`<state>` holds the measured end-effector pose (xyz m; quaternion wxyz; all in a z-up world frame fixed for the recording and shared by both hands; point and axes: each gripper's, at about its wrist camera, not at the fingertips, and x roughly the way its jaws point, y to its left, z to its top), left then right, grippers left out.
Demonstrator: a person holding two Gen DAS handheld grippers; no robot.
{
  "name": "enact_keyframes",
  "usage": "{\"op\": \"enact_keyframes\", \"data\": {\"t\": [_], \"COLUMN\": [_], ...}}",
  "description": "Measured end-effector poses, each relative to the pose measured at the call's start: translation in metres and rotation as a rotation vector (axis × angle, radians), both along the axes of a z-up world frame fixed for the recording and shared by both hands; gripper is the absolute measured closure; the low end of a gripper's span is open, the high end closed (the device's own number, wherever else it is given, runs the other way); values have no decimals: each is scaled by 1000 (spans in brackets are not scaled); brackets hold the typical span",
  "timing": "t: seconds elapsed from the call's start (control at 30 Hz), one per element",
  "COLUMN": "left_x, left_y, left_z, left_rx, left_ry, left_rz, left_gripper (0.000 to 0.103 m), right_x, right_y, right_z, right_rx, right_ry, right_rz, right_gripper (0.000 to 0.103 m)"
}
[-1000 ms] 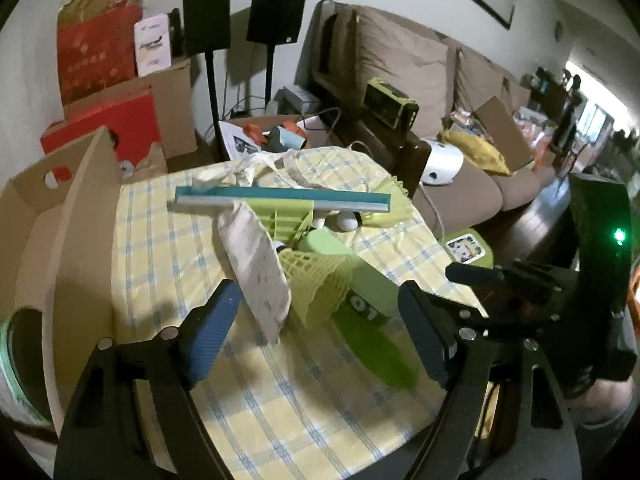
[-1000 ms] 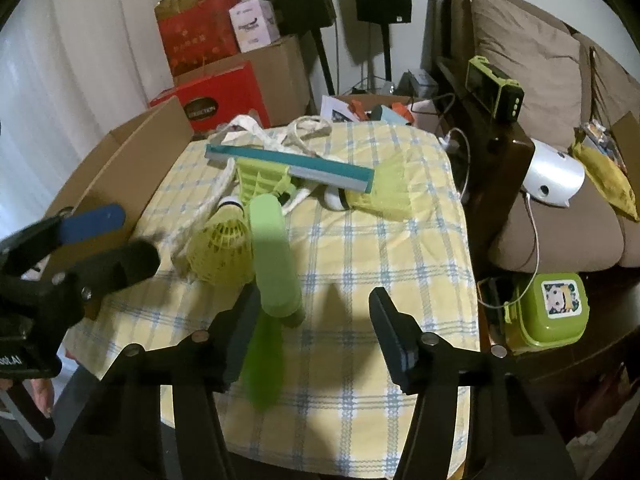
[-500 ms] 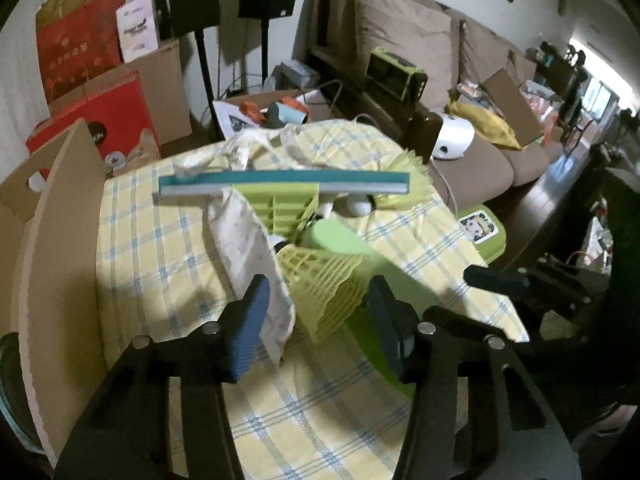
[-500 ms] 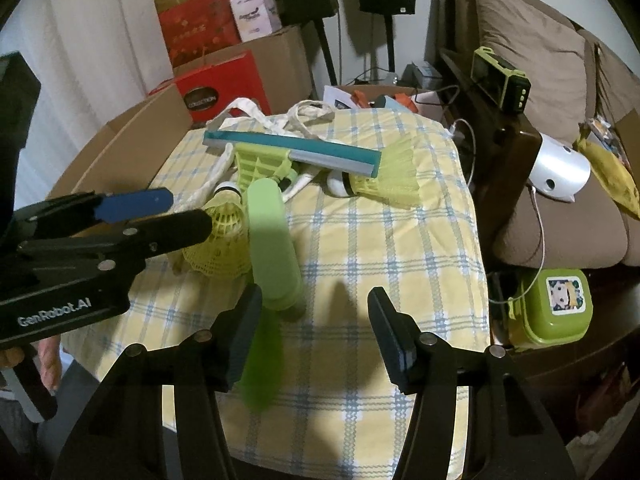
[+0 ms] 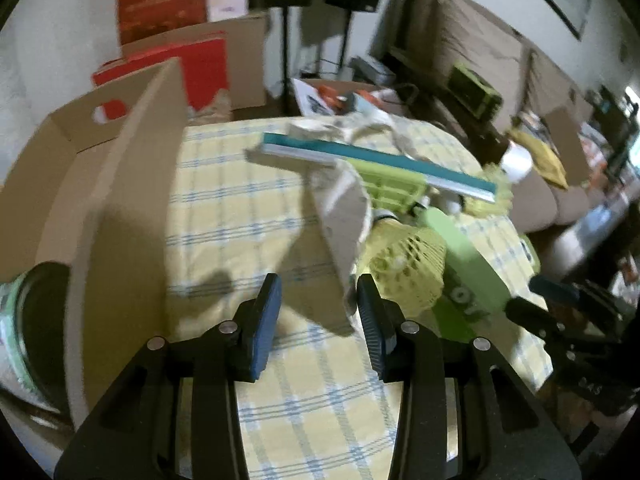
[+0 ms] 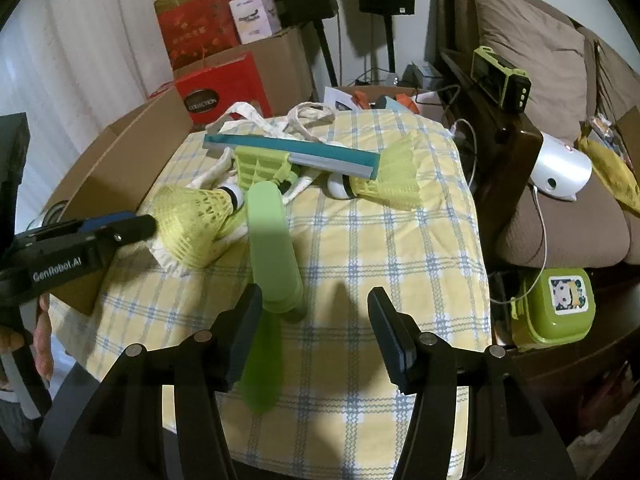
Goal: Organize objects
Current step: 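Close the left tool fingers on the yellow shuttlecock's cork tip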
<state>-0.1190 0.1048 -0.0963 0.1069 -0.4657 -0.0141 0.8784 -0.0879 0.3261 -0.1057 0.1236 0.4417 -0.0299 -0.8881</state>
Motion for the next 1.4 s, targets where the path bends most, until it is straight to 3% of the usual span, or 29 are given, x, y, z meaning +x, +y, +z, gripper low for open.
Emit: {"op": "enact_keyframes", "data": {"t": [0.17, 0.33, 0.47, 0.73, 1.03, 1.17, 1.4], "left_x": [0, -6, -22, -58, -71, -76, -71], "left_y": [-10, -7, 10, 40, 51, 49, 41], "left_z": [5, 17, 19, 0, -23, -34, -29], "left_rx": [19, 174, 265, 276, 286, 311, 290], "left_ry": [0, -30, -111, -298, -401, -427, -392], "left_rz": [52, 1, -59, -58, -38, -15, -16], "left_gripper": [66, 47, 43, 45, 45, 45, 54], "right_x": [-1, 0, -1, 1, -1, -2, -2], "right_y": [1, 2, 3, 6, 9, 8, 10], "right_z": [2, 3, 3, 4, 2, 1, 1], "right_rx": [-5, -9, -5, -3, -6, -5, -5], "right_ry": [6, 10, 10, 11, 7, 4, 2], "right_rz": [-4, -5, -7, -21, -29, -27, -32], "right_gripper": [46, 46, 46, 46, 46, 46, 46]}}
